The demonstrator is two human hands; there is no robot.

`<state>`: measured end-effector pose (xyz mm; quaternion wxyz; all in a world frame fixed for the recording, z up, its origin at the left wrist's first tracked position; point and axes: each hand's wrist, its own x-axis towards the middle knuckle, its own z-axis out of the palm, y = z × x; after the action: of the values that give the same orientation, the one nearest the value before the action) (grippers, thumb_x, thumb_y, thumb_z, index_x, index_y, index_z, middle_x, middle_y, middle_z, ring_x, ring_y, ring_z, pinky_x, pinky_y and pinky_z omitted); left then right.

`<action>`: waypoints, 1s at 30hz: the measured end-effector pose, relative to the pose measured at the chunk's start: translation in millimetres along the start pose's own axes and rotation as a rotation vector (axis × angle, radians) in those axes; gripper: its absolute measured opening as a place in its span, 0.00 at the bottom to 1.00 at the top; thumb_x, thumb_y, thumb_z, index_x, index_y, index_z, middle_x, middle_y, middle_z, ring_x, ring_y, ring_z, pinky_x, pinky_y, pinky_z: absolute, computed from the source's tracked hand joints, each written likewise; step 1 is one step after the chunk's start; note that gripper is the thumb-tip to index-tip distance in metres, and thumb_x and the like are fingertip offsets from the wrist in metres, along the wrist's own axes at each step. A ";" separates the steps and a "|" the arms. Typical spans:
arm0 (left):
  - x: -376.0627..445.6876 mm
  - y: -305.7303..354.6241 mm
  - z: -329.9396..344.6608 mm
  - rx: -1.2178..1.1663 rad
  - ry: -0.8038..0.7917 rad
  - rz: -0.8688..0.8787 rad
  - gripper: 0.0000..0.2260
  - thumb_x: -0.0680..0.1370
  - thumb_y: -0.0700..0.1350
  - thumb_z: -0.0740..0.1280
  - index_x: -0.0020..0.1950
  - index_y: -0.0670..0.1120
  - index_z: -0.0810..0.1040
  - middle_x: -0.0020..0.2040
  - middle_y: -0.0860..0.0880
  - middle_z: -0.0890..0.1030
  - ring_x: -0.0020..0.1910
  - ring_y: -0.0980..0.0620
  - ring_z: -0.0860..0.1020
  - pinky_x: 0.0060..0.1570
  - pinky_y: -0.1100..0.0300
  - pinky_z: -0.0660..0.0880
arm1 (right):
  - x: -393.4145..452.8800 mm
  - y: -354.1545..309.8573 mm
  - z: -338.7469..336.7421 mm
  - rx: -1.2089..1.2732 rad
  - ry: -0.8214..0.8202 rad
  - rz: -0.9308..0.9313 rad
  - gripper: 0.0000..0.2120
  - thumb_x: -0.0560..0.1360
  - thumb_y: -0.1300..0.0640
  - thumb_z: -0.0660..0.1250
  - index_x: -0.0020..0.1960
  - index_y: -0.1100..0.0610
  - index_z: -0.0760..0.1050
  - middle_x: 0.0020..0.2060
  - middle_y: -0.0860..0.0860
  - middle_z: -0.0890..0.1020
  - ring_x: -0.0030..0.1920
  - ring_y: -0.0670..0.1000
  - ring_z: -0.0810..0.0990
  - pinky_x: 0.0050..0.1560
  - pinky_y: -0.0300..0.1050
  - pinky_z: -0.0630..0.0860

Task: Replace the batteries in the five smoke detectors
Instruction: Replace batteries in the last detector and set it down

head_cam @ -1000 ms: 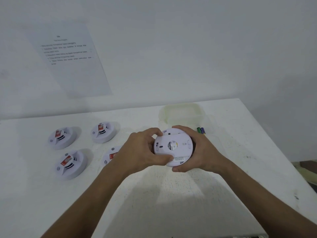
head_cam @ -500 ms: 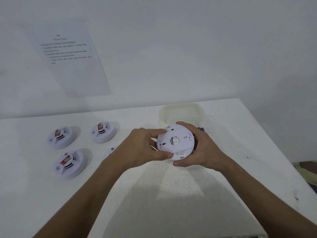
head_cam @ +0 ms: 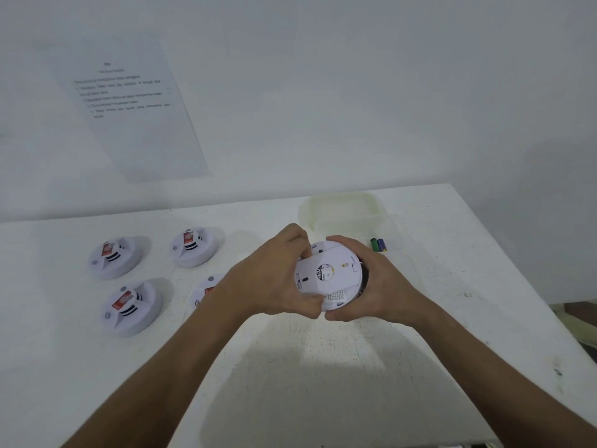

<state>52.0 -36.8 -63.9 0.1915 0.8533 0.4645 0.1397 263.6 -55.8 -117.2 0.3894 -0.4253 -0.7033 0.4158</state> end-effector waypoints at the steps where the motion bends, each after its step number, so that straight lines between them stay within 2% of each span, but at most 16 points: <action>1: 0.3 -0.4 1.4 0.005 0.010 -0.002 0.26 0.58 0.61 0.72 0.48 0.48 0.72 0.51 0.54 0.68 0.45 0.53 0.74 0.40 0.58 0.75 | 0.3 -0.2 0.1 0.000 0.005 -0.004 0.44 0.57 0.61 0.84 0.70 0.51 0.70 0.60 0.43 0.80 0.61 0.45 0.78 0.57 0.35 0.77; 4: 0.5 -1.4 5.5 -0.017 0.044 -0.027 0.28 0.56 0.64 0.69 0.50 0.48 0.73 0.50 0.56 0.68 0.45 0.54 0.74 0.40 0.60 0.75 | 0.5 -1.2 0.5 -0.005 0.013 -0.001 0.44 0.57 0.58 0.83 0.69 0.51 0.70 0.61 0.43 0.79 0.60 0.42 0.78 0.56 0.32 0.76; 6: 0.7 -2.3 8.5 -0.046 0.042 -0.041 0.31 0.56 0.65 0.67 0.52 0.48 0.74 0.51 0.56 0.69 0.47 0.54 0.74 0.45 0.58 0.77 | 0.1 0.1 -0.7 -0.010 0.011 0.005 0.44 0.56 0.58 0.83 0.69 0.52 0.70 0.60 0.42 0.79 0.59 0.40 0.78 0.55 0.30 0.75; 10: 1.7 -9.5 9.8 -0.131 0.020 -0.016 0.32 0.61 0.63 0.76 0.61 0.50 0.79 0.57 0.58 0.73 0.53 0.60 0.74 0.54 0.57 0.76 | -1.0 4.0 -6.9 -0.012 0.008 0.010 0.43 0.58 0.60 0.85 0.70 0.52 0.71 0.59 0.41 0.79 0.61 0.44 0.78 0.53 0.32 0.76; 13: 3.9 -13.1 6.8 -0.103 -0.031 -0.022 0.31 0.64 0.60 0.79 0.65 0.51 0.78 0.58 0.57 0.75 0.54 0.57 0.75 0.55 0.55 0.77 | -0.5 4.7 -7.5 -0.020 0.002 -0.007 0.42 0.59 0.58 0.85 0.69 0.50 0.72 0.60 0.43 0.79 0.62 0.47 0.78 0.53 0.34 0.77; 17: 5.8 -6.8 5.7 -0.058 -0.069 -0.022 0.29 0.63 0.60 0.77 0.60 0.49 0.80 0.55 0.54 0.76 0.51 0.55 0.76 0.52 0.53 0.78 | 0.3 5.8 -4.8 -0.018 0.010 -0.038 0.41 0.59 0.60 0.85 0.68 0.47 0.73 0.60 0.43 0.80 0.62 0.48 0.79 0.52 0.34 0.78; 19: 5.9 -3.7 6.4 0.038 -0.092 -0.032 0.28 0.61 0.62 0.74 0.55 0.48 0.77 0.51 0.54 0.75 0.48 0.53 0.75 0.45 0.56 0.78 | 0.8 5.6 -3.9 -0.017 -0.005 -0.041 0.41 0.59 0.59 0.85 0.68 0.46 0.72 0.59 0.42 0.80 0.61 0.47 0.79 0.52 0.33 0.78; 22: 6.7 -2.8 10.0 0.128 -0.056 -0.011 0.25 0.62 0.61 0.75 0.48 0.49 0.71 0.45 0.55 0.70 0.42 0.54 0.73 0.34 0.63 0.70 | 1.9 6.5 -2.0 -0.024 -0.019 -0.034 0.40 0.59 0.58 0.84 0.68 0.46 0.72 0.58 0.41 0.81 0.61 0.46 0.79 0.53 0.33 0.77; 24: 7.1 -3.5 12.7 0.087 -0.012 -0.009 0.24 0.63 0.61 0.76 0.45 0.51 0.67 0.43 0.57 0.67 0.39 0.57 0.70 0.33 0.65 0.65 | 1.9 7.2 0.6 -0.010 0.004 -0.038 0.41 0.58 0.57 0.83 0.68 0.46 0.72 0.59 0.41 0.81 0.61 0.47 0.80 0.55 0.34 0.77; 26: 7.2 -3.8 14.6 0.051 0.017 -0.007 0.24 0.63 0.61 0.76 0.43 0.53 0.65 0.43 0.57 0.65 0.37 0.58 0.68 0.33 0.65 0.63 | 1.8 7.6 2.5 -0.001 0.021 -0.049 0.40 0.58 0.56 0.83 0.67 0.42 0.72 0.59 0.40 0.81 0.60 0.46 0.80 0.54 0.34 0.77; 28: 7.0 -3.4 14.0 0.022 0.031 0.001 0.24 0.61 0.64 0.73 0.44 0.52 0.67 0.44 0.57 0.67 0.40 0.58 0.70 0.35 0.63 0.68 | 2.5 7.6 2.1 0.000 0.024 -0.043 0.40 0.58 0.58 0.83 0.65 0.38 0.72 0.58 0.40 0.82 0.60 0.45 0.81 0.53 0.32 0.77; 30: 5.0 -4.6 10.7 -0.039 0.052 -0.002 0.27 0.59 0.65 0.69 0.48 0.50 0.72 0.47 0.55 0.71 0.45 0.55 0.74 0.40 0.56 0.77 | 3.4 10.0 -1.8 -0.002 0.040 -0.027 0.42 0.58 0.61 0.85 0.65 0.38 0.72 0.57 0.38 0.81 0.59 0.42 0.80 0.52 0.31 0.76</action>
<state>55.7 -32.4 -75.2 0.1961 0.8451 0.4673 0.1705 266.8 -49.3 -125.1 0.4086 -0.4242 -0.7016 0.4012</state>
